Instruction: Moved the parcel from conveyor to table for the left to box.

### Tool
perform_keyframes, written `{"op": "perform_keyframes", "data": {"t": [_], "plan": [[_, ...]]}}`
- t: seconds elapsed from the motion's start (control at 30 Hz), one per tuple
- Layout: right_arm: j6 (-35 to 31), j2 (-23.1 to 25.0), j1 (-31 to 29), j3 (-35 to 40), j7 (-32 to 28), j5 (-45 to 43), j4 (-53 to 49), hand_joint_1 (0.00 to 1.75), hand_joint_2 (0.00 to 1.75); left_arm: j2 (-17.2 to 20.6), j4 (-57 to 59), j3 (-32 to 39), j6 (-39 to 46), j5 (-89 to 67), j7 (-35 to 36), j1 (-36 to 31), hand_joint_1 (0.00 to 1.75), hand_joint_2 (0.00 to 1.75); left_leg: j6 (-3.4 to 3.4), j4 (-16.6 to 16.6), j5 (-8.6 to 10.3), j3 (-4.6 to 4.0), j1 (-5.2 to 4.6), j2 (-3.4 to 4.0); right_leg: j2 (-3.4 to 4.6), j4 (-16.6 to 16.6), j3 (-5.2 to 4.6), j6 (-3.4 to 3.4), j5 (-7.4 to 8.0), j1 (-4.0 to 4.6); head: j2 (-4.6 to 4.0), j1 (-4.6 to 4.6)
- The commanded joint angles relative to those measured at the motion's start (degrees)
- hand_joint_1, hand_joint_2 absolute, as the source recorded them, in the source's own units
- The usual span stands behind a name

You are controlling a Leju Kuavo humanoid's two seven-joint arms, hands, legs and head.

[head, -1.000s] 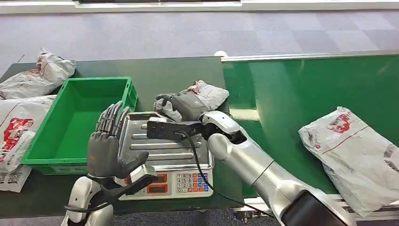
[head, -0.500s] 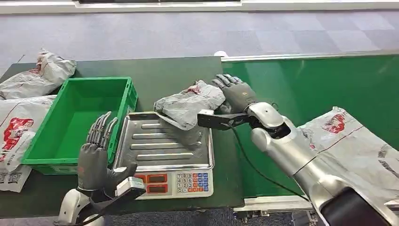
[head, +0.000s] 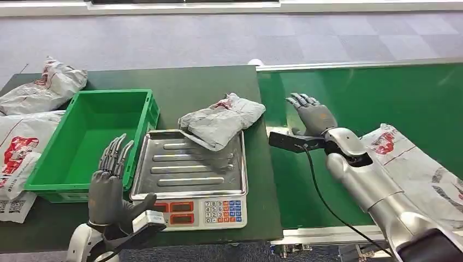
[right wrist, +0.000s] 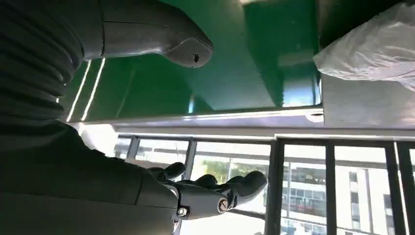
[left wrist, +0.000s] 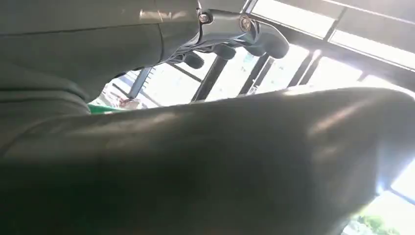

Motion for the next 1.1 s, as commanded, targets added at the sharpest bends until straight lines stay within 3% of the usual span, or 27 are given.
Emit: {"op": "perform_keyframes", "data": {"t": [0.03,0.1,0.27,0.43,0.5,0.83,1.0,1.1], "plan": [[3.49,6.89,-8.74,-6.76,-6.34,-5.49,18.62,0.00,1.75,-1.59,5.78,-1.68,-0.10,0.23,-0.08,-3.83,0.00,0.00,-0.02,-0.03,0.05,-0.03,-0.06,0.13,0.03,0.03,-0.08,-0.01,0.05,-0.06,0.00,0.00],[2.87,8.60,-12.24,-8.95,-5.50,-7.84,23.11,0.00,1.75,-1.35,7.19,-2.51,-0.41,0.32,-0.09,-5.61,0.00,0.00,-0.04,-0.06,0.08,-0.02,-0.03,0.15,0.02,-0.03,-0.06,-0.03,0.10,-0.02,0.00,0.00],[2.53,8.63,-14.38,-9.08,-3.92,-7.56,24.32,0.00,1.75,-1.20,7.23,-2.54,-0.47,0.54,0.00,-5.75,0.00,0.00,-0.03,-0.02,0.09,-0.05,-0.02,0.07,-0.04,0.01,-0.10,-0.04,0.14,-0.01,0.00,0.00],[5.06,10.91,-25.63,-7.77,6.53,-5.83,32.40,0.00,1.75,-0.69,8.04,-3.72,-0.51,1.38,0.40,-6.23,0.00,0.00,0.00,0.09,0.08,-0.20,-0.09,0.27,0.14,0.17,-0.31,-0.03,0.14,-0.09,0.00,-0.02],[5.64,12.28,-27.50,-8.31,8.40,-6.16,33.25,0.00,1.75,-0.91,8.52,-4.21,-0.35,1.79,0.19,-6.30,0.00,0.00,0.00,0.05,0.11,-0.22,-0.14,0.29,0.15,0.15,-0.34,0.00,0.19,-0.16,0.00,-0.02],[4.41,15.34,-25.43,-13.11,9.76,-9.90,34.71,0.00,1.75,-2.30,9.20,-5.01,0.38,2.39,0.73,-7.01,0.00,0.00,0.00,-0.03,0.12,-0.08,-0.05,0.11,0.04,0.01,-0.14,0.00,0.17,-0.05,0.00,0.00],[2.23,14.92,-19.76,-20.99,3.22,-16.34,34.90,0.00,1.75,-2.38,10.90,-5.25,0.28,2.89,0.16,-7.49,0.00,0.00,0.00,-0.11,0.14,0.03,0.02,0.01,-0.08,-0.14,0.04,0.00,0.18,0.02,0.00,0.00],[7.43,16.54,-15.84,-24.18,-2.72,-19.69,35.11,0.00,1.75,-2.34,12.68,-5.47,0.34,3.97,-0.83,-8.43,0.00,0.00,-0.02,-0.24,0.21,0.11,0.03,-0.06,-0.19,-0.28,0.15,-0.02,0.22,0.04,0.00,0.00]]}}
